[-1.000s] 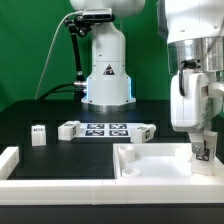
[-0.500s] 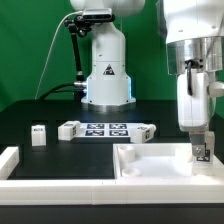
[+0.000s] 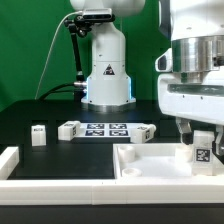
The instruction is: Assemble one leg
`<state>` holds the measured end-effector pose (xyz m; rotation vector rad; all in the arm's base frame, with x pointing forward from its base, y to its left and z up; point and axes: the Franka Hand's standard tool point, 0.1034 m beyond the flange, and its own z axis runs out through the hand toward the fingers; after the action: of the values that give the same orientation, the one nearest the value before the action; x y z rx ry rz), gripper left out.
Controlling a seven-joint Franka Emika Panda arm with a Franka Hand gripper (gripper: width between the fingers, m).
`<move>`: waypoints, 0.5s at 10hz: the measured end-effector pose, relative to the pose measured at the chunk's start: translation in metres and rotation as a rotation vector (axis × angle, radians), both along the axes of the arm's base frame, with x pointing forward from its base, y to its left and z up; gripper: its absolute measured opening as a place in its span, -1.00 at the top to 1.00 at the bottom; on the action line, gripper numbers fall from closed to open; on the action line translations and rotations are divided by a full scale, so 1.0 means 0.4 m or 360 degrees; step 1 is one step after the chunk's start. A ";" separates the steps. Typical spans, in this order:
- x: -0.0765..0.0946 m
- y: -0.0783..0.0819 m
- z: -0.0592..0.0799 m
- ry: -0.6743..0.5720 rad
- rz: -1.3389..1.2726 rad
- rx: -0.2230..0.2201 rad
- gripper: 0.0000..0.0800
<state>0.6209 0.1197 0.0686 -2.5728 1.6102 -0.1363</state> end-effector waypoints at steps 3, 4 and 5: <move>0.001 -0.002 0.000 -0.0014 0.0636 -0.0133 -0.62; 0.001 -0.004 0.000 -0.0015 0.0836 -0.0171 -0.62; 0.003 -0.008 0.001 -0.0022 0.0965 -0.0194 -0.62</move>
Offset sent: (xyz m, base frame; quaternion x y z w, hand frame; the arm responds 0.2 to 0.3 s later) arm 0.0018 0.0045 0.0000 -0.0154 -0.0007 -0.3333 0.9427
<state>0.6221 0.1166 0.0691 -3.0063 0.7736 -0.2009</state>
